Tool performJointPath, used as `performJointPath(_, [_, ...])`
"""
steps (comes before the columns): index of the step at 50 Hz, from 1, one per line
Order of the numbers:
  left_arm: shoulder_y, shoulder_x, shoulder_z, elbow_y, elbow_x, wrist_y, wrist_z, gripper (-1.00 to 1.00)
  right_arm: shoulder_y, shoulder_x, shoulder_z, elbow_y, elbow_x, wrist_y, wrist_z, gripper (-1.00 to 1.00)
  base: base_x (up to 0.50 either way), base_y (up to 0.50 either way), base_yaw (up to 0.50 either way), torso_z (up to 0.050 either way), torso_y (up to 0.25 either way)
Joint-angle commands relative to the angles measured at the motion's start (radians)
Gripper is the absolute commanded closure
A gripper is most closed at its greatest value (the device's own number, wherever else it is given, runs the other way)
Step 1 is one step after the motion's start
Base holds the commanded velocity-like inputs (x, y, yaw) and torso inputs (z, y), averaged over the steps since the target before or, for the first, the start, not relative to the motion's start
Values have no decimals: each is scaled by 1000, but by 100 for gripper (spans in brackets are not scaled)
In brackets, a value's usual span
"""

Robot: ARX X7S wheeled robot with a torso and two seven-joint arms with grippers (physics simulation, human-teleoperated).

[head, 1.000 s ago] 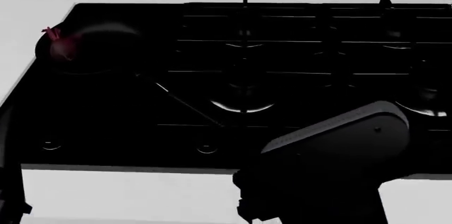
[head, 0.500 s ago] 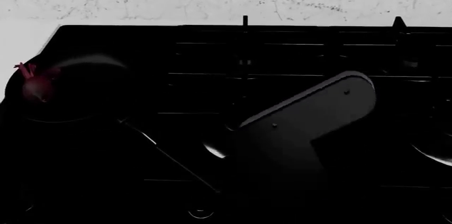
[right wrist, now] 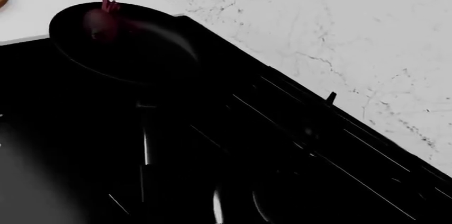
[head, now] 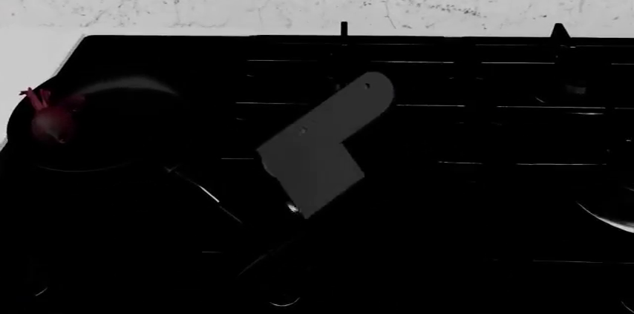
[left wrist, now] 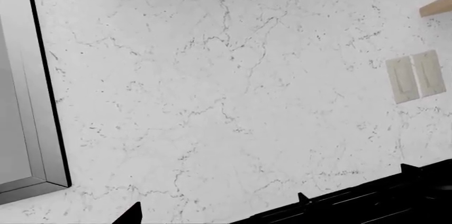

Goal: Pick up the pan and dump the vegetables in it onto the plate. Then return the pan to the stove.

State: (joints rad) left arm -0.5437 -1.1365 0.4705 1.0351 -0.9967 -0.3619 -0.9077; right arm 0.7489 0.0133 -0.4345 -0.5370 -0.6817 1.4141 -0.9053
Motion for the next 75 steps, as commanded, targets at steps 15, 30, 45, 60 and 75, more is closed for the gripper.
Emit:
performJointPath(15, [-25,-4,56,-5,13,13,-12,-100,-121,-1,17,80,352,-84,187,-100,0,0,0,0,0])
performJointPath(30, [-54,-12,95,5,3,15,-37,-100,-94,5,20,203,447,-172,253,-100,0,0,0,0,0])
performJointPath(45, [-83,4,136,-7,9,11,-35,-100,39,20,101,421,506,-251,294,-100,0,0,0,0,0])
performJointPath(60, [-90,-3,156,-7,13,27,-38,-100,164,-7,-26,763,686,-410,384,-100,1,0,0,0,0])
performJointPath(75, [-45,-17,172,-22,66,79,-9,-100,216,-6,-148,996,838,-544,448,-100,0,0,2,0,0])
